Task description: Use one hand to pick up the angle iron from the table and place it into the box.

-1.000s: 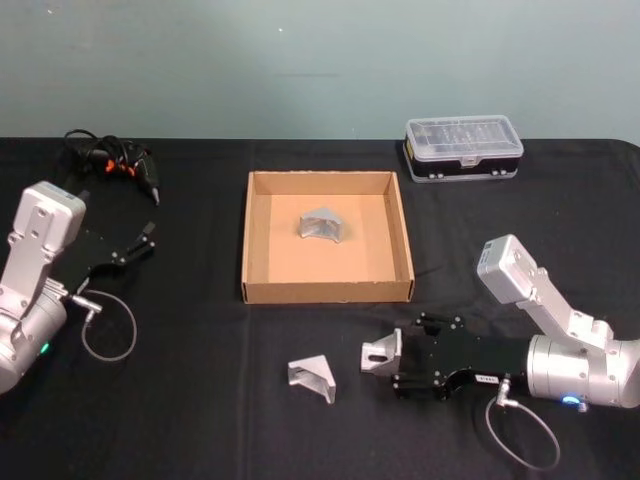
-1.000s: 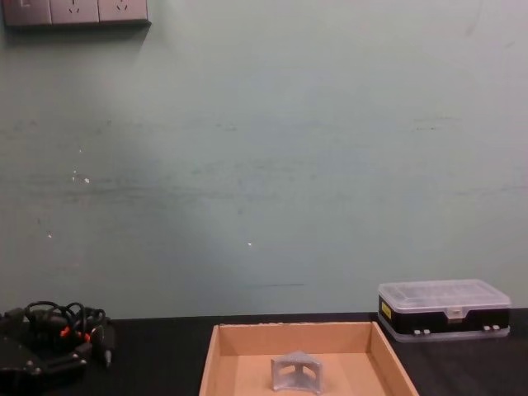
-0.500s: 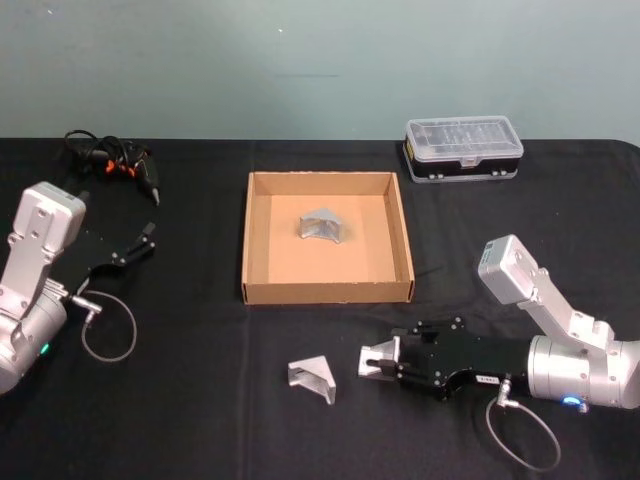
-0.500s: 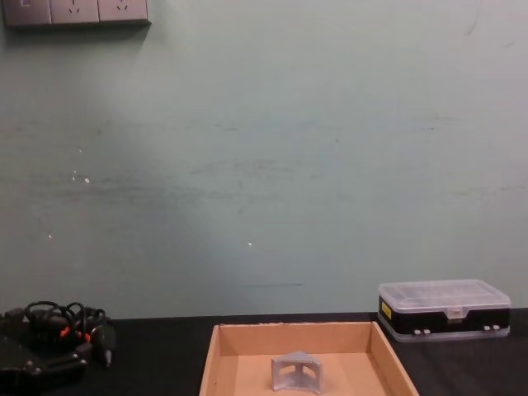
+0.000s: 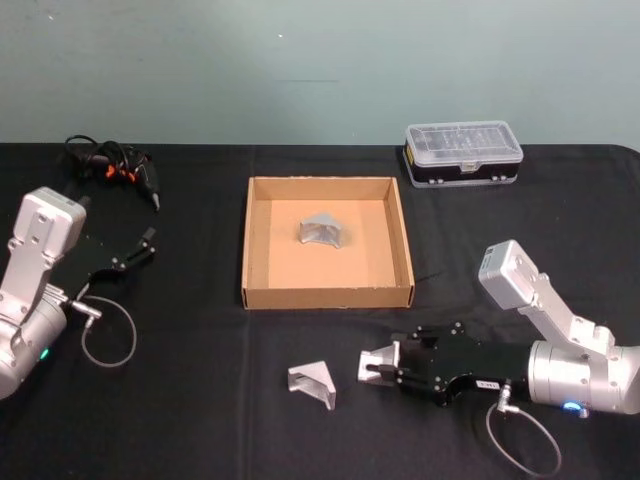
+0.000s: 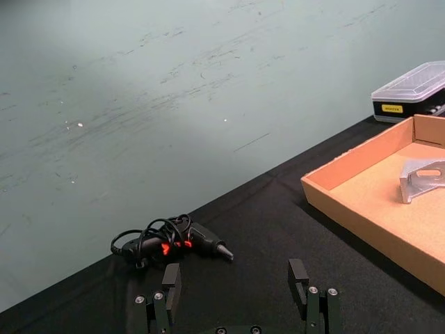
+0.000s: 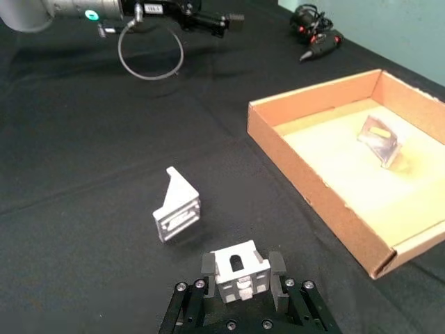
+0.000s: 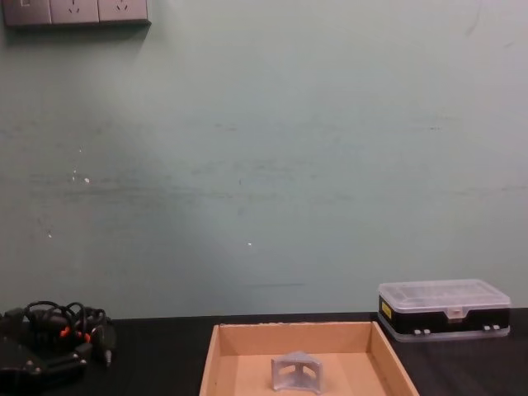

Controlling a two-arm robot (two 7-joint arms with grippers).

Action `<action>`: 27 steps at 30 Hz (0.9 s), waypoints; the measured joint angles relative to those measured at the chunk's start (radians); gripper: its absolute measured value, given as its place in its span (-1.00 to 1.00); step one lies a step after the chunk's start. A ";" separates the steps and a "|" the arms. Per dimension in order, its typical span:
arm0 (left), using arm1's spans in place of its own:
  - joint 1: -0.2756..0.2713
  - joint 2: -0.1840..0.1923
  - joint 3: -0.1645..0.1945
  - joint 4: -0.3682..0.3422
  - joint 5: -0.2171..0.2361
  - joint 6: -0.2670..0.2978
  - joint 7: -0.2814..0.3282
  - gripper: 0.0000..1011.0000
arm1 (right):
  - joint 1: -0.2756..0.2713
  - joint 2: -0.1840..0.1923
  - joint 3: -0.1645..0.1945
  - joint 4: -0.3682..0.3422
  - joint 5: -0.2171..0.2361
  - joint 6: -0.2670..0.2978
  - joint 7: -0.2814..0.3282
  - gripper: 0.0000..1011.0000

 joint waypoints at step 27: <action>0.000 0.000 0.000 0.000 0.000 0.000 0.000 1.00 | 0.220 -0.149 0.041 0.112 -0.001 0.129 -0.158 -0.10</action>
